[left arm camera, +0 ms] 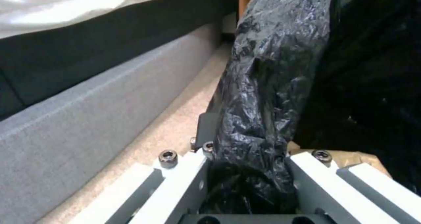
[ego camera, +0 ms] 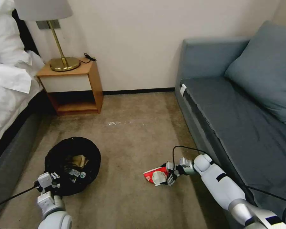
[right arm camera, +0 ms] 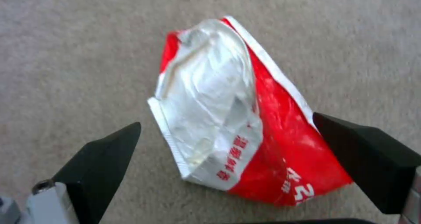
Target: Pick up the trash bin, then pick up the garbage on the floor and place it into the trash bin.
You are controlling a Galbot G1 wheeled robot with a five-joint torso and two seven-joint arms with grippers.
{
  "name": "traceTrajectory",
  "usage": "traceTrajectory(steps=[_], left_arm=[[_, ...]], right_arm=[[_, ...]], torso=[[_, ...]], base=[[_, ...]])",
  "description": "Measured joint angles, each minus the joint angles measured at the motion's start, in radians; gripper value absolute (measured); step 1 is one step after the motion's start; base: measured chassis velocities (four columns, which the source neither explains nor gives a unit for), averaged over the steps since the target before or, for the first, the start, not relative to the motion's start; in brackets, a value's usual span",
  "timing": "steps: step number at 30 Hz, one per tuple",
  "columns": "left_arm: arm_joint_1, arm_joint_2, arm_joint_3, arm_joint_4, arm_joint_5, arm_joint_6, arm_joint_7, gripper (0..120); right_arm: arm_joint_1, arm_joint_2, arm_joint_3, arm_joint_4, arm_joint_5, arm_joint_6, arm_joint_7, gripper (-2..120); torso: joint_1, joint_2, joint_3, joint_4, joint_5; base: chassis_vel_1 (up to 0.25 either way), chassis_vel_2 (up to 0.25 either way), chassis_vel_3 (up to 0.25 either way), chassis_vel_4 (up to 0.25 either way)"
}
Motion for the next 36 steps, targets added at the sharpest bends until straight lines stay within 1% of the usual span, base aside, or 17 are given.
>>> traceTrajectory(steps=[9, 10, 11, 14, 16, 19, 20, 21, 23, 25, 26, 29, 30, 31, 34, 35, 36], left_arm=[[-0.008, -0.002, -0.002, 0.007, -0.001, 0.000, 0.000, 4], [-0.010, -0.002, -0.004, 0.009, -0.005, 0.000, 0.000, 4], [-0.010, -0.002, -0.004, 0.009, -0.005, 0.000, 0.000, 4], [-0.014, 0.001, -0.007, 0.010, -0.011, -0.001, 0.000, 4], [-0.016, 0.001, -0.007, 0.011, -0.013, -0.001, 0.000, 4], [-0.019, 0.001, -0.007, 0.013, -0.016, -0.002, 0.000, 4], [-0.021, 0.002, -0.007, 0.016, -0.016, -0.002, 0.000, 4], [-0.021, 0.002, -0.007, 0.016, -0.016, -0.002, 0.000, 4], [-0.022, 0.001, -0.005, 0.017, -0.017, -0.003, 0.000, 4], [-0.022, 0.001, -0.004, 0.017, -0.017, -0.003, 0.000, 4], [-0.022, 0.001, -0.004, 0.017, -0.017, -0.003, 0.000, 4], [-0.019, 0.001, -0.004, 0.017, -0.017, -0.004, 0.000, 4], [-0.019, 0.001, -0.004, 0.017, -0.017, -0.004, 0.000, 4], [-0.016, 0.000, -0.004, 0.017, -0.017, -0.005, 0.000, 4], [-0.009, -0.001, -0.004, 0.015, -0.017, -0.008, 0.000, 4], [-0.009, -0.001, -0.004, 0.015, -0.017, -0.008, 0.000, 4], [-0.007, -0.001, -0.004, 0.014, -0.017, -0.009, 0.000, 4]], right_arm=[[0.047, 0.060, 0.019, -0.132, -0.019, 0.042, 0.066, 100], [0.057, 0.075, 0.025, -0.165, -0.030, 0.054, 0.085, 96], [0.057, 0.075, 0.025, -0.165, -0.030, 0.054, 0.085, 96], [0.065, 0.081, 0.027, -0.189, -0.043, 0.066, 0.109, 83], [0.066, 0.082, 0.027, -0.192, -0.046, 0.070, 0.113, 80], [0.067, 0.080, 0.027, -0.195, -0.048, 0.080, 0.116, 68], [0.067, 0.080, 0.028, -0.195, -0.048, 0.083, 0.117, 62], [0.067, 0.080, 0.028, -0.195, -0.048, 0.083, 0.117, 62], [0.066, 0.079, 0.030, -0.195, -0.047, 0.092, 0.119, 52], [0.063, 0.079, 0.033, -0.191, -0.041, 0.098, 0.120, 42], [0.063, 0.079, 0.033, -0.191, -0.041, 0.098, 0.120, 42], [0.061, 0.080, 0.035, -0.185, -0.026, 0.099, 0.120, 30], [0.061, 0.080, 0.035, -0.185, -0.026, 0.099, 0.120, 30], [0.060, 0.081, 0.035, -0.181, -0.015, 0.096, 0.122, 24], [0.059, 0.084, 0.038, -0.175, 0.001, 0.094, 0.123, 11], [0.059, 0.084, 0.038, -0.175, 0.001, 0.094, 0.123, 11], [0.059, 0.084, 0.039, -0.173, 0.008, 0.094, 0.123, 6]], torso=[[0.000, 0.000, 0.000, 0.0003, -0.0001], [0.000, 0.000, 0.000, 0.0003, -0.0001], [0.000, 0.000, 0.000, 0.0003, -0.0001], [0.000, 0.000, 0.000, 0.0003, -0.0002], [0.000, 0.000, 0.000, 0.0002, -0.0001], [0.000, 0.000, 0.000, 0.0002, -0.0001], [0.000, 0.000, 0.000, 0.0003, -0.0002], [0.000, 0.000, 0.000, 0.0003, -0.0002], [0.000, 0.000, 0.000, 0.0003, -0.0002], [0.000, 0.000, 0.000, 0.0001, -0.0002], [0.000, 0.000, 0.000, 0.0001, -0.0002], [0.000, 0.000, 0.000, 0.0001, -0.0002], [0.000, 0.000, 0.000, 0.0001, -0.0002], [0.000, 0.000, 0.000, 0.0001, -0.0001], [0.000, 0.000, 0.000, 0.0002, -0.0001], [0.000, 0.000, 0.000, 0.0002, -0.0001], [0.000, 0.000, 0.000, 0.0001, -0.0001]], base=[[0.000, 0.000, 0.000, 0.000], [0.000, 0.000, 0.000, 0.000], [0.000, 0.000, 0.000, 0.000], [0.000, 0.000, 0.000, 0.000], [0.000, 0.000, 0.000, 0.000], [0.000, 0.000, 0.000, 0.000], [0.000, 0.000, 0.000, 0.000], [0.000, 0.000, 0.000, 0.000], [0.000, 0.000, 0.000, 0.000], [0.000, 0.000, 0.000, 0.000], [0.000, 0.000, 0.000, 0.000], [0.000, 0.000, 0.000, 0.000], [0.000, 0.000, 0.000, 0.000], [0.000, 0.000, 0.000, 0.000], [0.000, 0.000, 0.000, 0.000], [0.000, 0.000, 0.000, 0.000], [0.000, 0.000, 0.000, 0.000]])
